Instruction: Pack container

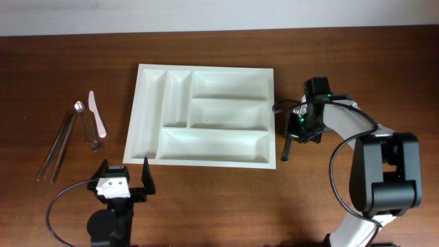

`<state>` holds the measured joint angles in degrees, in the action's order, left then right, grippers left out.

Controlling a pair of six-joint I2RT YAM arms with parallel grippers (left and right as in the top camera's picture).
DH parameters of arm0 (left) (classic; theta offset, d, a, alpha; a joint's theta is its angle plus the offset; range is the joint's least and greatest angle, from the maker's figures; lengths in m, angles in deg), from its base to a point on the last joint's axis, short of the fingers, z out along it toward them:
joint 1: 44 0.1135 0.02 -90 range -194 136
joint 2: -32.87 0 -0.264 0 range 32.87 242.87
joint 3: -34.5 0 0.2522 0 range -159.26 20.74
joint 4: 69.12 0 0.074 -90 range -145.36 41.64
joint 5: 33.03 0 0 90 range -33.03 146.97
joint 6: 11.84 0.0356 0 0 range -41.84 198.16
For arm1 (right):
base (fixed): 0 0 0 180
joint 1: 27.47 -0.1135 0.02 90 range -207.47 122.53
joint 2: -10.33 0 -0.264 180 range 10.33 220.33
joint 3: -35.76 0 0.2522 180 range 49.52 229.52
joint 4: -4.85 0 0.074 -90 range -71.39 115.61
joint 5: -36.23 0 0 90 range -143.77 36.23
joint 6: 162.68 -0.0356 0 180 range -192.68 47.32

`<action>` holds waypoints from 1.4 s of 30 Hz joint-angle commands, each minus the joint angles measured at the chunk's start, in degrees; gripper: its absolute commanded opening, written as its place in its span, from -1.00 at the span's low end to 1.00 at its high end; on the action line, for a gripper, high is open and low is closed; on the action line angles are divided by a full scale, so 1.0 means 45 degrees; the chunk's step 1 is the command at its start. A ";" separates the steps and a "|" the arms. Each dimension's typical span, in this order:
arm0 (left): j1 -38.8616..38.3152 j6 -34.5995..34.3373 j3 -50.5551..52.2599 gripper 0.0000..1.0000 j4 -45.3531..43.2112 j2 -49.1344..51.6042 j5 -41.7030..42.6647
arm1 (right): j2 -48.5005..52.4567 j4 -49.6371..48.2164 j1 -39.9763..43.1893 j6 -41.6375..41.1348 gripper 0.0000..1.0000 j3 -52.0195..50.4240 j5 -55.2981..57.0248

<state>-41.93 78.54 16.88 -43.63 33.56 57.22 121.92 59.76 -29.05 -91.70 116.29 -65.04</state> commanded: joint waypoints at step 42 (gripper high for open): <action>0.0078 0.0107 0.0078 0.98 -0.0034 -0.0078 0.0097 | 0.2977 0.2424 0.0199 0.1273 -0.50 0.2730 0.4396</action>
<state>-41.93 78.54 16.88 -43.63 33.56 57.22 129.92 71.28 -28.77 -85.93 131.24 -45.39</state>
